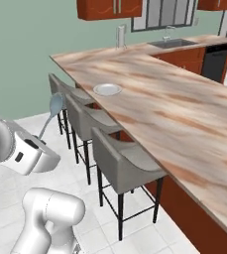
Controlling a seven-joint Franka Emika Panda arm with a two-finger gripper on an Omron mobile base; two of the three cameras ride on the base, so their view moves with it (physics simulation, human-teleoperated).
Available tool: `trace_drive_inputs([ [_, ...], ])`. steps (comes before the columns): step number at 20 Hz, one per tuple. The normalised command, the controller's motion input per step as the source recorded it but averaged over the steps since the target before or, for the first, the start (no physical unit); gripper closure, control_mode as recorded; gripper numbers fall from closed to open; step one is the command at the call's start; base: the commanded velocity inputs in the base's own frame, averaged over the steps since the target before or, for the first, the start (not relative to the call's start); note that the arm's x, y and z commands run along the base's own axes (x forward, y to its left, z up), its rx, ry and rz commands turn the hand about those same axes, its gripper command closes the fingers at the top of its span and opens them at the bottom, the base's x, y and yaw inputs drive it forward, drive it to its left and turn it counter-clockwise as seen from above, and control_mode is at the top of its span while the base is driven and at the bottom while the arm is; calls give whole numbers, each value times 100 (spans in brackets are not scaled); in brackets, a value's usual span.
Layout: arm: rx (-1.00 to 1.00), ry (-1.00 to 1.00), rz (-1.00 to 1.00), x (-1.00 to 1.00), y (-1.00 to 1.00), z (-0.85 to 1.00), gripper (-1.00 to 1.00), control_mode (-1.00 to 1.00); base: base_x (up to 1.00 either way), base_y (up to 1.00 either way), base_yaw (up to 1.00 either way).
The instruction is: Take the fork and place it on the left side of the plate. Then take the spoon and place it on the right side of the plate. Make sure they're directly next to the plate.
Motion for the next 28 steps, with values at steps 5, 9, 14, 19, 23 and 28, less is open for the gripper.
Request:
trace_drive_inputs([
  [5, 0, 0, 0, 0, 0, 0, 100, 100, 77, 92, -38],
  [9, 0, 0, 0, 0, 0, 0, 100, 100, 57, 99, -36],
  [14, 0, 0, 0, 0, 0, 0, 100, 100, 50, 100, -35],
  [19, 0, 0, 0, 0, 0, 0, 100, 100, 55, 99, -36],
  [23, 0, 0, 0, 0, 0, 0, 100, 100, 60, 98, -36],
  [28, 0, 0, 0, 0, 0, 0, 100, 100, 66, 90, -36],
])
